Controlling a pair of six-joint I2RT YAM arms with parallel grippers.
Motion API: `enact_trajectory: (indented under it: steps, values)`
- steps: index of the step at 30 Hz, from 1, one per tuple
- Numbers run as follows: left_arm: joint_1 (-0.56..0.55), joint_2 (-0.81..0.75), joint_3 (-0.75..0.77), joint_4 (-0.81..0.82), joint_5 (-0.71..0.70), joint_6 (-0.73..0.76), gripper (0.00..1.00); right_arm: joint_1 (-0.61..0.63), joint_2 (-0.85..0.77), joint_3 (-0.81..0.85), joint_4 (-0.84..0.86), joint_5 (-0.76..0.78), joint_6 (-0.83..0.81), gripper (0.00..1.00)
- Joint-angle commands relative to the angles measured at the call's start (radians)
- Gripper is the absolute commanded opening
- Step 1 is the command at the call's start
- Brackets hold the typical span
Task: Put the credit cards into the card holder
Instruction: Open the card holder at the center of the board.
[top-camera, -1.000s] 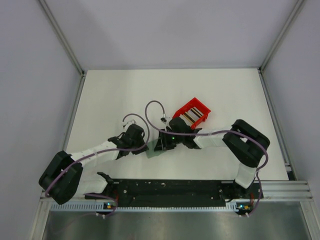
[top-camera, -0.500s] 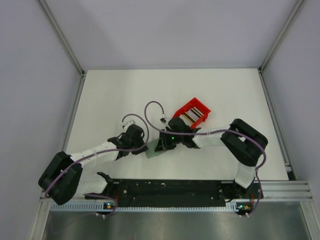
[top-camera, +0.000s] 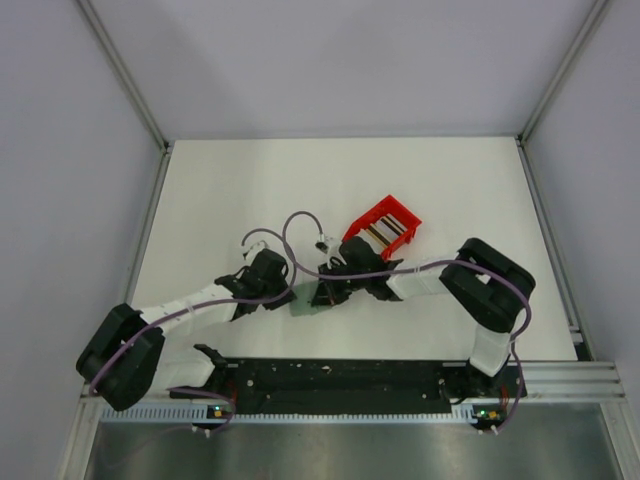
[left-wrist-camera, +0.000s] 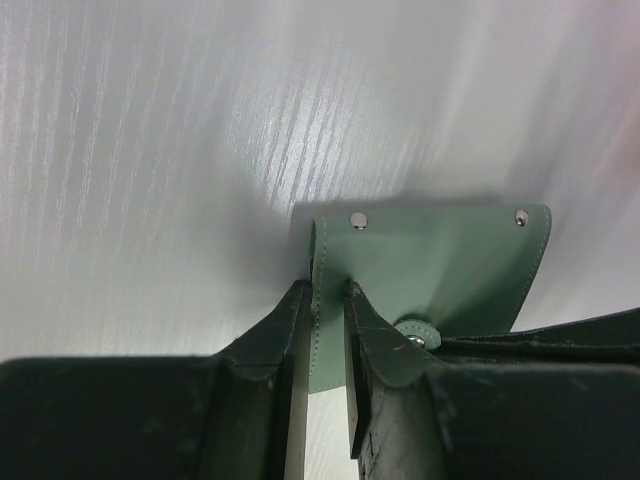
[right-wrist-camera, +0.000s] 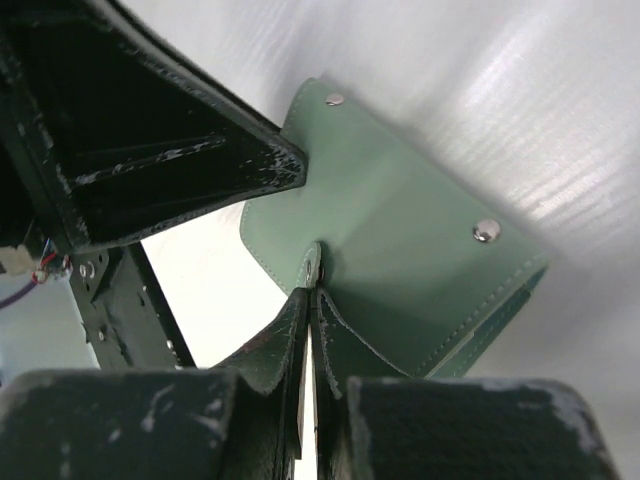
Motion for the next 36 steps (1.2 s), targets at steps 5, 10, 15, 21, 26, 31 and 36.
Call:
enact_trajectory:
  steps: [5,10,15,21,26,31,36]
  values:
    - [-0.012,0.067,-0.055,-0.042,-0.018,-0.086,0.00,0.059,-0.044,-0.086,0.196,-0.207,-0.140,0.00]
    - [-0.012,0.063,-0.064,-0.032,-0.018,-0.103,0.00,0.062,-0.042,-0.095,0.227,-0.234,-0.160,0.00]
    - [-0.012,0.057,-0.065,-0.036,-0.023,-0.106,0.00,0.065,-0.052,-0.101,0.191,-0.211,-0.202,0.00]
    - [-0.012,0.011,-0.070,-0.038,-0.023,-0.090,0.00,0.045,-0.088,-0.116,0.036,-0.267,-0.231,0.17]
    - [-0.012,-0.087,-0.052,-0.085,-0.043,-0.066,0.09,-0.028,-0.180,-0.259,0.132,-0.245,-0.143,0.23]
    - [-0.014,-0.193,-0.015,-0.147,-0.060,-0.029,0.24,-0.045,-0.245,-0.227,-0.091,-0.152,-0.225,0.29]
    - [-0.012,-0.242,0.053,-0.202,-0.090,0.041,0.31,-0.073,-0.357,-0.235,-0.089,-0.055,-0.114,0.31]
